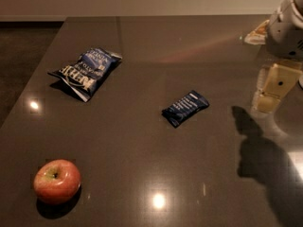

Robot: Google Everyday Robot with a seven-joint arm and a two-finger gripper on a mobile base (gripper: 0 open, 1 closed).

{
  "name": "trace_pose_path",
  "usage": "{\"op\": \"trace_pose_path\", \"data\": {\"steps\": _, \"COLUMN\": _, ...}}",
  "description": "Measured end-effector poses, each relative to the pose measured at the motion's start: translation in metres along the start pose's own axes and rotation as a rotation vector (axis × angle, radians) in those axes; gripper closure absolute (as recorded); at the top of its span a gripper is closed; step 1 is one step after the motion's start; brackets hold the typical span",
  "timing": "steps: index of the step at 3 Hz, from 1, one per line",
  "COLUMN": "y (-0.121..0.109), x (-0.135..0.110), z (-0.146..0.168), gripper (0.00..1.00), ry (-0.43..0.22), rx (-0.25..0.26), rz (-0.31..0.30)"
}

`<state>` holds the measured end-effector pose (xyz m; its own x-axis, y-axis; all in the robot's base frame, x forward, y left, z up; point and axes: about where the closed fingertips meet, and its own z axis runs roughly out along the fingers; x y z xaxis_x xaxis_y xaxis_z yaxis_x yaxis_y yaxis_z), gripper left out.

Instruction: Move rxbar blueberry near blue chip bag

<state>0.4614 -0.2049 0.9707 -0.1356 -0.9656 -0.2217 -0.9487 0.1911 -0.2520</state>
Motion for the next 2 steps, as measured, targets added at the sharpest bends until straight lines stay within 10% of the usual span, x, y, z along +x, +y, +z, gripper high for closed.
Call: {"op": "trace_pose_path", "data": {"steps": 2, "y": -0.018, "x": -0.034, "z": 0.044, "gripper": 0.00, "ry": -0.075, "rx": -0.101, "rz": -0.228}}
